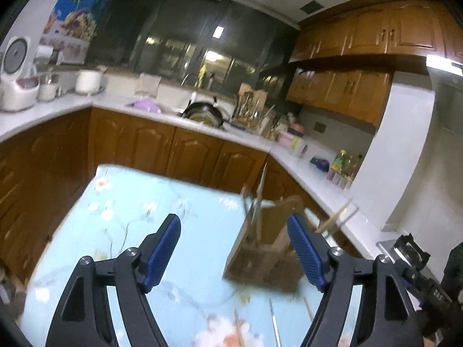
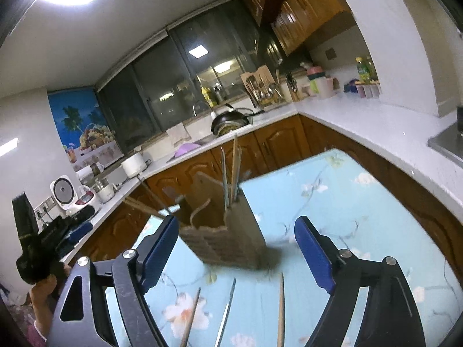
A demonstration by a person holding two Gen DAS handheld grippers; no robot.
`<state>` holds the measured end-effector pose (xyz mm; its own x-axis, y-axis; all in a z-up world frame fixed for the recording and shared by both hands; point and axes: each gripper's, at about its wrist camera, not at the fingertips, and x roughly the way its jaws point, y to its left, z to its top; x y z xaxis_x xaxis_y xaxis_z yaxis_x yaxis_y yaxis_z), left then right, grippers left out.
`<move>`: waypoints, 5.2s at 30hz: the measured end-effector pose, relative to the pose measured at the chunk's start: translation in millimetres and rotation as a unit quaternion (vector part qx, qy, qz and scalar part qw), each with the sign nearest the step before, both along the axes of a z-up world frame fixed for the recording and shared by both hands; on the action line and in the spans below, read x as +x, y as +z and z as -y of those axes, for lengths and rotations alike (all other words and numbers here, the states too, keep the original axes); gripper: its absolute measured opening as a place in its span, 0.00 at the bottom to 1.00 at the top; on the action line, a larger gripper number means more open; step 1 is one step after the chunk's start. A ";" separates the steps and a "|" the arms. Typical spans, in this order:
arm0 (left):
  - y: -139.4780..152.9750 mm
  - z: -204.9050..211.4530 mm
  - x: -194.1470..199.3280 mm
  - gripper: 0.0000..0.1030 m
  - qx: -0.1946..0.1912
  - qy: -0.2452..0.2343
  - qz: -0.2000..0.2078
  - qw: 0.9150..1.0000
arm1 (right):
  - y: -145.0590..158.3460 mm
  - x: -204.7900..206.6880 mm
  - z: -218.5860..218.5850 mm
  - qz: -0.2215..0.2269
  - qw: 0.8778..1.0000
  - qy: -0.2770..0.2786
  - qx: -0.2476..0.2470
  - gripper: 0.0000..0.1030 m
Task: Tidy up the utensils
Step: 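Move both tools back down toward the remaining chopsticks on the tablecloth, then grasp a wooden chopstick with the left tool while the right tool grasps another wooden chopstick, then lift the chopsticks with both tools and carry them above the wooden holder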
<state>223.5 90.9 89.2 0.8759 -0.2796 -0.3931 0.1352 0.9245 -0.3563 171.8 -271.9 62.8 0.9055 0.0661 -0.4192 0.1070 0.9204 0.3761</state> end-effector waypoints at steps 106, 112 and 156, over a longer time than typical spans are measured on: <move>23.9 8.5 -70.8 0.03 -0.021 -0.113 -0.074 0.991 | 44.2 -26.1 -43.1 -0.021 0.994 0.084 -0.067 0.05; 29.7 6.8 -75.4 0.03 -0.020 -0.107 -0.056 0.992 | 47.1 -25.0 -43.6 -0.013 0.995 0.080 -0.064 0.05; 32.1 75.5 85.2 0.03 0.021 0.007 0.125 0.992 | 96.0 101.1 -17.1 0.117 0.990 -0.010 -0.084 0.05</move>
